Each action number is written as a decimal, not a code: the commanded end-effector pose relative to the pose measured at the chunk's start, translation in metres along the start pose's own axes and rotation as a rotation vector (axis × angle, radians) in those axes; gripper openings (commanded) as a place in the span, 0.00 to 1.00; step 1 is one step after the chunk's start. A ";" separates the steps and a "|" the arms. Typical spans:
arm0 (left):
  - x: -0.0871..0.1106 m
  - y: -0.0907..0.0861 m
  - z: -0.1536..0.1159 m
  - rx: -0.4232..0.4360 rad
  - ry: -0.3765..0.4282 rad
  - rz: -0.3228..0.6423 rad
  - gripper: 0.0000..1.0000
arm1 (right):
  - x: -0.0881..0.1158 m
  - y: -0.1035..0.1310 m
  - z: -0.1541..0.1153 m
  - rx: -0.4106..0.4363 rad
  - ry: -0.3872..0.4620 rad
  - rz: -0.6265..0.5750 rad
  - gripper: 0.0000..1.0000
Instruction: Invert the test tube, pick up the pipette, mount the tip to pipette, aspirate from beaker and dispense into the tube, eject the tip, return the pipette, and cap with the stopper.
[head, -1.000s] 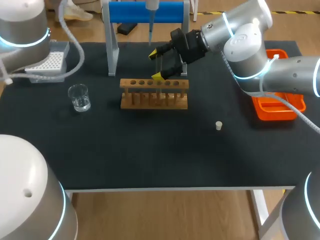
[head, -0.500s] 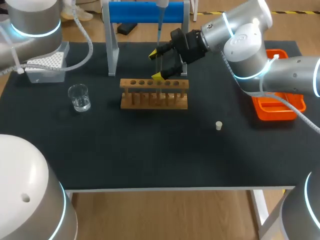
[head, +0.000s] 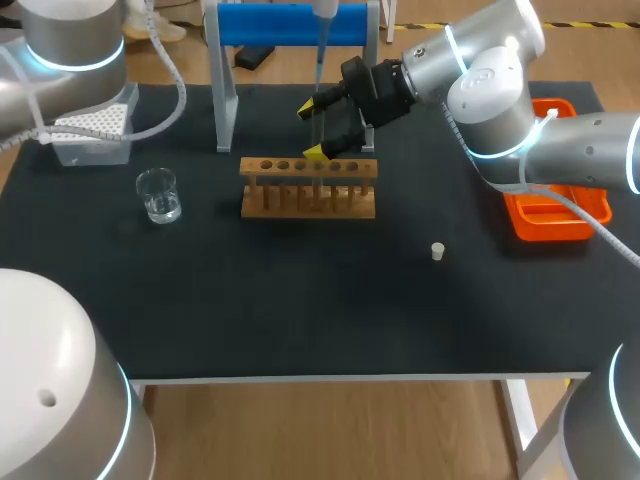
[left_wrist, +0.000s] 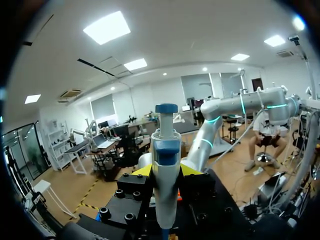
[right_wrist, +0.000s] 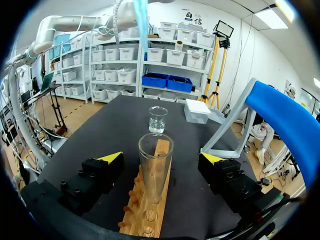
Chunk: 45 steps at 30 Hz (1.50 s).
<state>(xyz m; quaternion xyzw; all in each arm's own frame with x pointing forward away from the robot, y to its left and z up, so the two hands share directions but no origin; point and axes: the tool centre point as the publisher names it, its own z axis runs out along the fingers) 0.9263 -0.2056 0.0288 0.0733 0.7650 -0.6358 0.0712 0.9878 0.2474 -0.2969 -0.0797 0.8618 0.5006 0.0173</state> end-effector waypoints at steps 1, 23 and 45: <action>-0.005 0.006 0.003 0.006 0.010 -0.003 0.00 | 0.000 0.000 -0.001 0.001 0.000 -0.001 1.00; -0.010 0.029 0.006 0.019 0.017 -0.038 0.00 | 0.000 0.000 -0.001 0.001 0.000 -0.001 1.00; -0.012 0.051 0.008 0.031 0.011 -0.057 0.00 | 0.000 0.000 -0.001 0.001 0.000 -0.001 1.00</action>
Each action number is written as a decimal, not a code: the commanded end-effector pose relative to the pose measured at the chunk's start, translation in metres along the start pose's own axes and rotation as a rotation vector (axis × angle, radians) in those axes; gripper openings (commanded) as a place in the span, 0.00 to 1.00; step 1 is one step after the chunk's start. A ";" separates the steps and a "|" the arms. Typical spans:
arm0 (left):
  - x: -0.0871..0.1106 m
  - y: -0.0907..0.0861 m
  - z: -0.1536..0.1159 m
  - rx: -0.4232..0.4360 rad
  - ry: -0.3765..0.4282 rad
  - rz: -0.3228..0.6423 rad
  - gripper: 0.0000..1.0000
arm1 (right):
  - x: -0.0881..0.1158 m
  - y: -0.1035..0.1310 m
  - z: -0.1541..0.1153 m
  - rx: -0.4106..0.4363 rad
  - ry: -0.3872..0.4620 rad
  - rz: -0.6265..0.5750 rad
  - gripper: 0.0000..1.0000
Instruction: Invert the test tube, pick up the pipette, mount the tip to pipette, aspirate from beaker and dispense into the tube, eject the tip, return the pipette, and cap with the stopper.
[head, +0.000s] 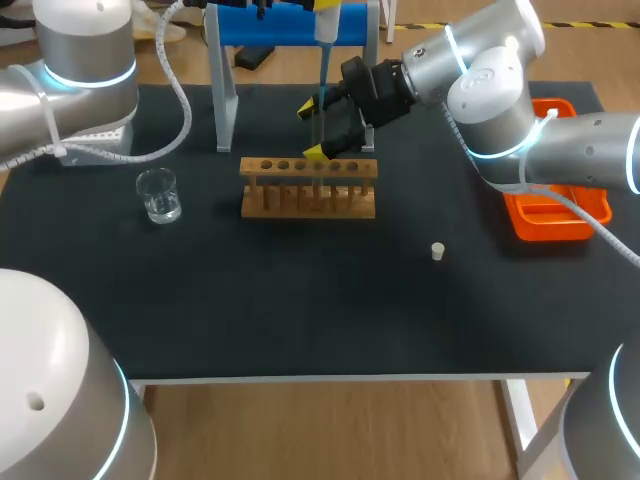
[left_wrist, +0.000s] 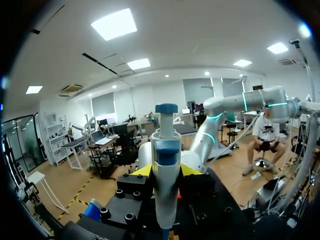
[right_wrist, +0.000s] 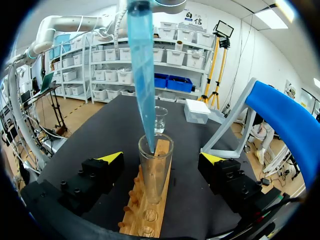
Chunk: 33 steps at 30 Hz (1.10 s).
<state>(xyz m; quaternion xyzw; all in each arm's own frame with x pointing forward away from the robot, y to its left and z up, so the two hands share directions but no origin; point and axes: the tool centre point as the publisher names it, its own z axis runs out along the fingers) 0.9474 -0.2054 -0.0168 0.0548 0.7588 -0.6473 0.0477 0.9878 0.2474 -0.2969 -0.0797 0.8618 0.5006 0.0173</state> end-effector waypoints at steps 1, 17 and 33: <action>-0.001 0.004 -0.001 0.004 0.001 0.001 0.00 | 0.000 0.000 -0.001 0.001 0.000 -0.001 1.00; 0.000 0.008 -0.008 -0.035 -0.011 0.001 0.00 | 0.000 0.000 -0.001 0.001 0.000 -0.001 1.00; -0.008 0.006 -0.003 -0.016 -0.018 0.021 0.00 | 0.000 0.000 -0.001 0.001 0.000 -0.001 1.00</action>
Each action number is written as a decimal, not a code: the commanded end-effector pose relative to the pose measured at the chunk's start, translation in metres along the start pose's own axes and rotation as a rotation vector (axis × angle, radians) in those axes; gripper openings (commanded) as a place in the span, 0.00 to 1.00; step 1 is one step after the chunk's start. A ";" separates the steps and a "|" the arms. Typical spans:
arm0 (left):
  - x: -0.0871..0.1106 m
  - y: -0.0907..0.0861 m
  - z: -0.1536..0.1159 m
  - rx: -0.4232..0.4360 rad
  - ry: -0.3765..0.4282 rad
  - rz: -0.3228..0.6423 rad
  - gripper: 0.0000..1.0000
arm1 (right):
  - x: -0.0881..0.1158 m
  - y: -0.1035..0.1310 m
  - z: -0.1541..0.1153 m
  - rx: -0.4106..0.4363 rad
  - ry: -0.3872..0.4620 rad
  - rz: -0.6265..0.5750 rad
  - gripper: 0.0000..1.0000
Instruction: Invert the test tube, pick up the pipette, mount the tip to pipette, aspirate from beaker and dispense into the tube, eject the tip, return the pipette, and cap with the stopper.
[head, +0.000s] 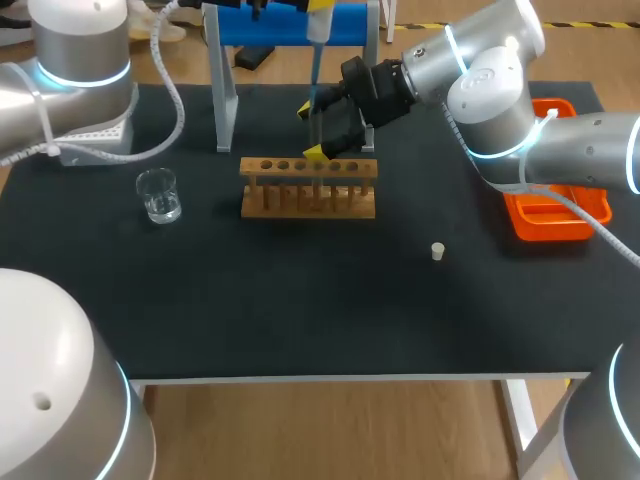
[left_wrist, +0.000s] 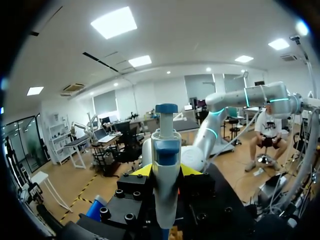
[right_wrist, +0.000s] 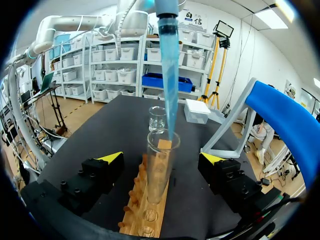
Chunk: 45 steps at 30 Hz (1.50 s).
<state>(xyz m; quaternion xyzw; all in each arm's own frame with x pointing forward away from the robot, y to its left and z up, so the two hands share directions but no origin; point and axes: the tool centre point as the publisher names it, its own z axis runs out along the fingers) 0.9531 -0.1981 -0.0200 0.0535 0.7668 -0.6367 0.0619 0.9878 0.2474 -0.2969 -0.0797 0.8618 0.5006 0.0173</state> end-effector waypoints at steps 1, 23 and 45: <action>-0.004 0.001 0.004 0.014 0.004 0.005 0.00 | 0.000 0.000 -0.001 0.001 0.000 -0.001 1.00; 0.009 0.002 0.005 -0.023 0.034 -0.016 0.00 | 0.000 0.000 -0.001 0.001 0.000 -0.001 1.00; 0.003 0.007 0.004 0.016 -0.001 0.014 0.00 | 0.000 0.000 -0.001 0.001 0.000 -0.001 1.00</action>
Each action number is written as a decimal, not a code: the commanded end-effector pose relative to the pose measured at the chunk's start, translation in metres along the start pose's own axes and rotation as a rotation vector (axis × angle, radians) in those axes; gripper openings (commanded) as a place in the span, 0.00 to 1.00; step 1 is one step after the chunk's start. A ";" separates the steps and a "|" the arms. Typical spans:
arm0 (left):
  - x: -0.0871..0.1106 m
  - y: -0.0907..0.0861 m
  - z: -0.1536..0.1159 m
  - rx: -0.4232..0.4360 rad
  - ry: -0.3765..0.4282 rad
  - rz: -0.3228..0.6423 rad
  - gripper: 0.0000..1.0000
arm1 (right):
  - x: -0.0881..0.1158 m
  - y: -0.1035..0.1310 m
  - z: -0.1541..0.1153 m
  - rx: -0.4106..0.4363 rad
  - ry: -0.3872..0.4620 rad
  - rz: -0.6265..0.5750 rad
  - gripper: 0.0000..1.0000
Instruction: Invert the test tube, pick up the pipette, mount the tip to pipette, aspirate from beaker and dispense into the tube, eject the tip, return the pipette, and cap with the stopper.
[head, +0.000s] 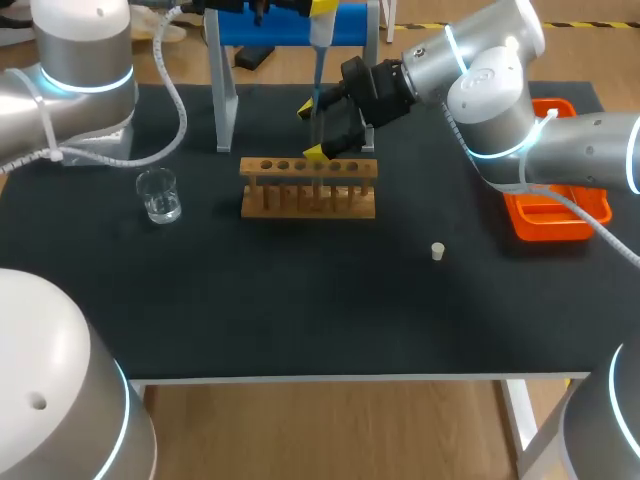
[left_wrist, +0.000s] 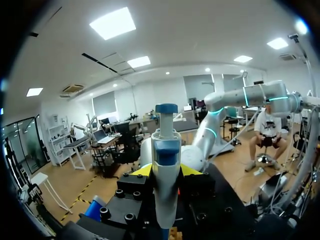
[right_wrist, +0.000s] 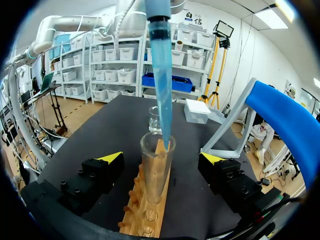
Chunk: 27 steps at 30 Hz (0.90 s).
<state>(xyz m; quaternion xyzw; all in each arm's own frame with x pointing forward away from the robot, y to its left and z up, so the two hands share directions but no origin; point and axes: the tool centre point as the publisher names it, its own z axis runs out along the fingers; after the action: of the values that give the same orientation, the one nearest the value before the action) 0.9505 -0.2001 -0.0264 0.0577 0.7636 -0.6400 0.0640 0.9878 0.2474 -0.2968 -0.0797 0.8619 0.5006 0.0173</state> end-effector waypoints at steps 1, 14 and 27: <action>-0.001 0.002 0.001 0.008 -0.002 0.006 0.00 | 0.000 0.000 -0.001 0.001 0.000 -0.001 1.00; 0.000 0.006 0.003 0.015 0.005 0.011 0.00 | 0.000 0.000 -0.001 0.001 0.000 -0.001 1.00; 0.000 0.011 0.002 -0.006 0.004 0.019 0.00 | 0.000 0.000 -0.001 0.001 0.000 -0.001 1.00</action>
<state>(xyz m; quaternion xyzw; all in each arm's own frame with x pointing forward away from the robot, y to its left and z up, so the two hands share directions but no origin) 0.9516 -0.2007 -0.0383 0.0651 0.7646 -0.6375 0.0685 0.9878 0.2474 -0.2968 -0.0797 0.8619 0.5006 0.0173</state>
